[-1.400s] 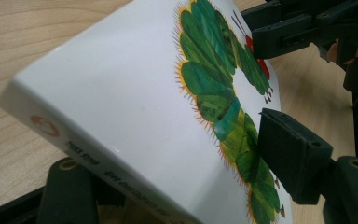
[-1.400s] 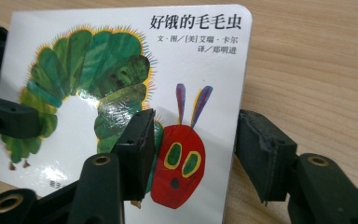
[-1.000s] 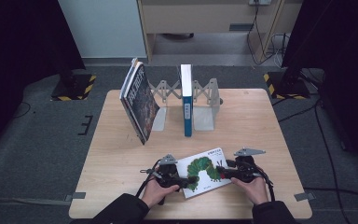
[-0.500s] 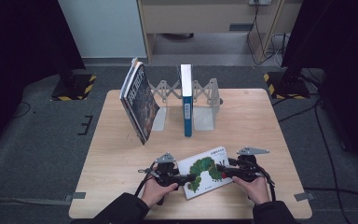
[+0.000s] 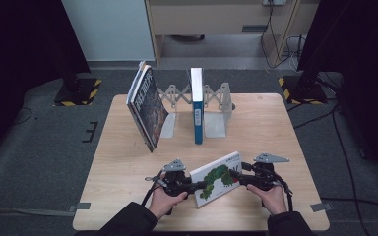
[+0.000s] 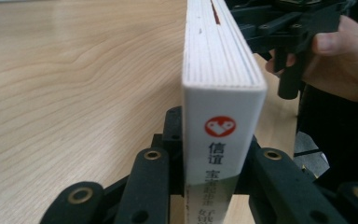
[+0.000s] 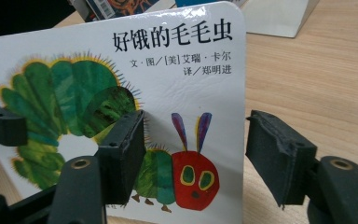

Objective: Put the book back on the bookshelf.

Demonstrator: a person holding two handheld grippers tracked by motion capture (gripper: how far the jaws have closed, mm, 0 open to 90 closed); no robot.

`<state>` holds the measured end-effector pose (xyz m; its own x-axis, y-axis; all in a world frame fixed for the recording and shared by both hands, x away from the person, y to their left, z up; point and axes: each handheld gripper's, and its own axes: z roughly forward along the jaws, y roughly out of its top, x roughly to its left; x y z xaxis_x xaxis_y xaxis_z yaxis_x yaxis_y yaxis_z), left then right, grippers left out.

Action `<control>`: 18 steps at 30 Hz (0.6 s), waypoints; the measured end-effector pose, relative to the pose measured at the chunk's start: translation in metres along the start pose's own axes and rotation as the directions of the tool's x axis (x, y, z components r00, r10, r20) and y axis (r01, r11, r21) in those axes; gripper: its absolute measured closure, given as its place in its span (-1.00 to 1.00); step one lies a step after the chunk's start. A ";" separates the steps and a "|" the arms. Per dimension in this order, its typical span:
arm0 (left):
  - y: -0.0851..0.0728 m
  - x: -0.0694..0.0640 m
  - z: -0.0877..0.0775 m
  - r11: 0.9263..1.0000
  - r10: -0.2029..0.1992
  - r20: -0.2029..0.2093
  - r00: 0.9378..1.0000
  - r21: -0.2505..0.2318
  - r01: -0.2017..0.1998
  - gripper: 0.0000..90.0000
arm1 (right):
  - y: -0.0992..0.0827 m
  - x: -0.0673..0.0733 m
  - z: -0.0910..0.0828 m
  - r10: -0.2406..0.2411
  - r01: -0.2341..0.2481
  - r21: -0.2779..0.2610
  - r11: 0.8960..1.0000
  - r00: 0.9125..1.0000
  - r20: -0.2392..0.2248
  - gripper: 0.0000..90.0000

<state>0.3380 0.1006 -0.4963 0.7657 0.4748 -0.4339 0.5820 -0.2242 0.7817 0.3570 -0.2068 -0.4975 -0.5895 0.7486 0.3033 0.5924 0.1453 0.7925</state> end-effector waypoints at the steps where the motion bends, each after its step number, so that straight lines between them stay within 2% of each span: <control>1: 0.002 -0.003 -0.001 1.000 0.020 -0.010 1.000 0.003 -0.020 0.64 | 0.000 0.000 -0.001 0.001 -0.001 -0.004 1.000 1.000 0.000 -0.21; 6: 0.005 -0.008 -0.003 0.999 0.036 -0.025 0.999 0.009 -0.035 0.65 | 0.001 -0.003 -0.006 0.012 -0.012 -0.018 1.000 1.000 0.002 -0.26; 10: 0.012 -0.013 -0.007 0.999 0.045 -0.036 0.998 0.006 -0.045 0.65 | 0.002 -0.007 -0.011 0.014 -0.013 -0.031 0.999 1.000 0.021 -0.30; 15: 0.020 -0.018 -0.014 0.999 0.041 -0.051 0.998 0.009 -0.040 0.65 | 0.002 -0.013 -0.017 0.021 -0.018 -0.042 0.999 0.997 0.078 -0.41; 18: 0.023 -0.020 -0.016 0.999 0.041 -0.058 0.997 0.008 -0.041 0.65 | 0.001 -0.018 -0.019 0.011 -0.008 -0.026 1.000 0.993 0.116 -0.46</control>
<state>0.3318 0.0997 -0.4621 0.7720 0.5135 -0.3745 0.5523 -0.2504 0.7952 0.3575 -0.2325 -0.4921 -0.5156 0.8199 0.2488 0.5827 0.1226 0.8034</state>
